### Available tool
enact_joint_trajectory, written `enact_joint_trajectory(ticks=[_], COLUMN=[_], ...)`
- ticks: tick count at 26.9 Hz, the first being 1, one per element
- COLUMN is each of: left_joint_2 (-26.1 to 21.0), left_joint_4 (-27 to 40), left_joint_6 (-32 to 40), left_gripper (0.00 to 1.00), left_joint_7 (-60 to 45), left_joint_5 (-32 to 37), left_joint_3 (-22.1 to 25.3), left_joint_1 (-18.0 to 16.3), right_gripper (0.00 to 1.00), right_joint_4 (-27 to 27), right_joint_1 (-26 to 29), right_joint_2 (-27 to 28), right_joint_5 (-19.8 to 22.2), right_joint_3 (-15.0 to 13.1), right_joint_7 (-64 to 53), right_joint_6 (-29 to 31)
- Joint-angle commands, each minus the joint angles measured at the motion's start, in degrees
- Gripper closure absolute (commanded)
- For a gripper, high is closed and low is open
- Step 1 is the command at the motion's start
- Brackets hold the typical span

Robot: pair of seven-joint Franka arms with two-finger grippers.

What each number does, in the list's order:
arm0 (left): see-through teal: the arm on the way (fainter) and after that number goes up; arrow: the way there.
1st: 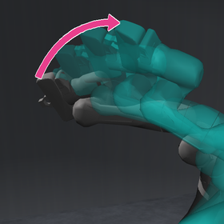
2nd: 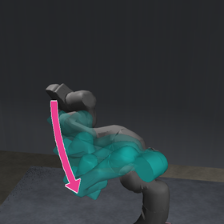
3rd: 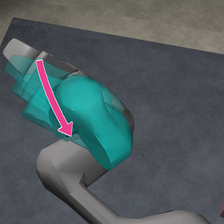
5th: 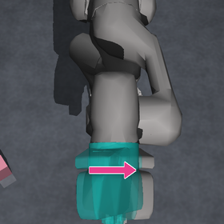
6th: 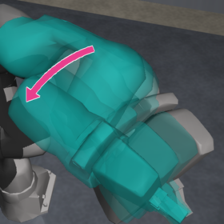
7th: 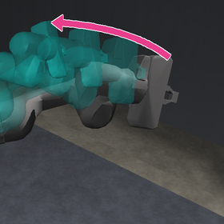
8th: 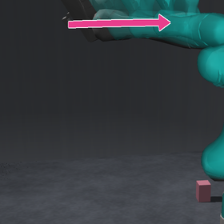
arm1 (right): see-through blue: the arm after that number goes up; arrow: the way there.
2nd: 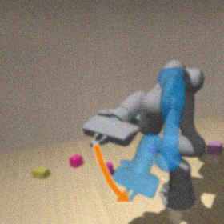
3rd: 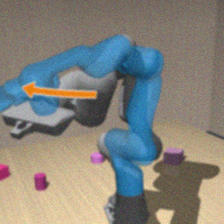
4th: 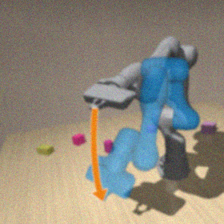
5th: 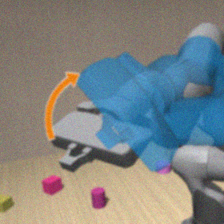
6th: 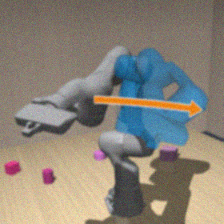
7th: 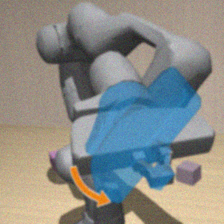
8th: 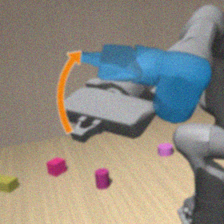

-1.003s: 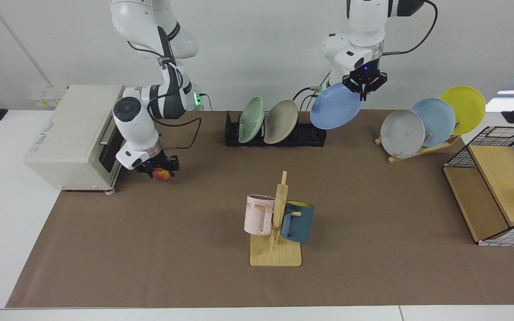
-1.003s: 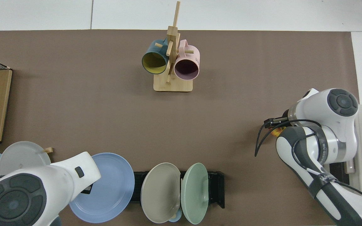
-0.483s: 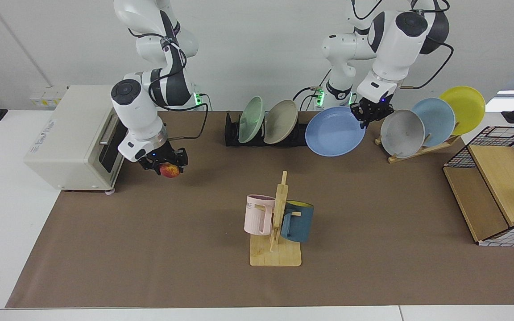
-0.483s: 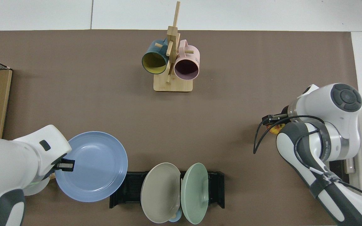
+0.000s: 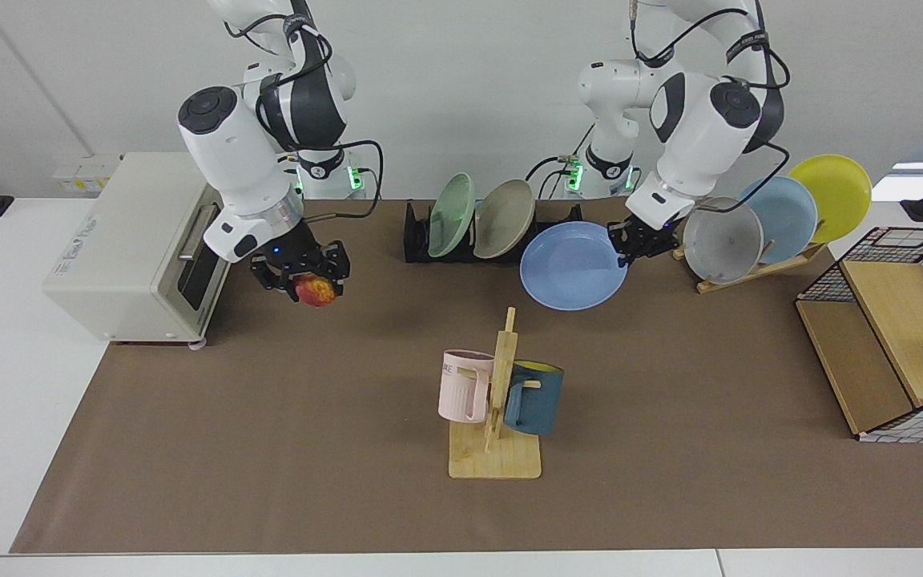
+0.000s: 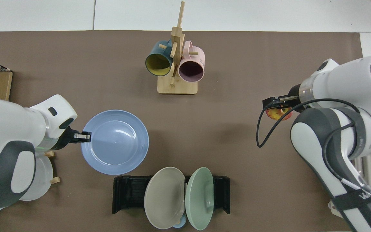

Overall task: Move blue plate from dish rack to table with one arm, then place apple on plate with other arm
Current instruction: 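Lower the blue plate onto the table while the right gripper carries the apple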

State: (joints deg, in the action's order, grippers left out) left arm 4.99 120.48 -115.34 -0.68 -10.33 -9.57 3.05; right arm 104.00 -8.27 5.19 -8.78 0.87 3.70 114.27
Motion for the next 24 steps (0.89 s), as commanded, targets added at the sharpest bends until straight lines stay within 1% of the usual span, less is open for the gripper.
enact_joint_trajectory(ticks=[1,6,10,12,16,18,22,24], left_joint_2=[-3.31,-7.7,-9.9,-10.69,-11.14,-11.4,-14.73,-16.23], left_joint_4=[3.17,3.97,3.97,4.06,5.11,5.9,6.43,6.43], left_joint_6=[-8.31,-14.64,-17.28,-18.16,-20.18,-22.46,-28.35,-30.2], left_gripper=[1.0,1.0,1.0,1.0,1.0,1.0,1.0,1.0], left_joint_7=[0.85,0.59,0.77,0.77,0.77,0.77,0.42,0.33], left_joint_5=[-4.16,-6.01,-9.26,-11.02,-13.22,-14.97,-17.7,-17.97], left_joint_3=[0.52,0.43,0.43,0.43,0.43,0.43,0.43,0.43], left_joint_1=[3.01,4.15,4.94,5.82,7.23,8.45,11.97,13.03], right_gripper=[1.0,1.0,1.0,1.0,1.0,1.0,1.0,1.0], right_joint_4=[-1.26,-1.43,-1.61,-1.61,-1.52,-1.44,-1.0,-0.56], right_joint_1=[-2.89,-6.32,-8.25,-9.13,-10.8,-12.03,-13.44,-14.4], right_joint_2=[0.17,-0.27,-0.62,-0.62,-0.45,-0.01,1.13,1.83], right_joint_5=[-2.73,-3.35,-4.23,-4.76,-5.55,-5.46,-5.29,-5.2], right_joint_3=[0.27,0.36,0.62,0.71,0.8,0.8,0.8,0.8], right_joint_7=[7.44,14.57,20.02,22.04,24.68,26.35,28.2,28.81], right_joint_6=[-2.03,-1.86,-0.89,-0.11,3.49,4.99,7.36,8.59])
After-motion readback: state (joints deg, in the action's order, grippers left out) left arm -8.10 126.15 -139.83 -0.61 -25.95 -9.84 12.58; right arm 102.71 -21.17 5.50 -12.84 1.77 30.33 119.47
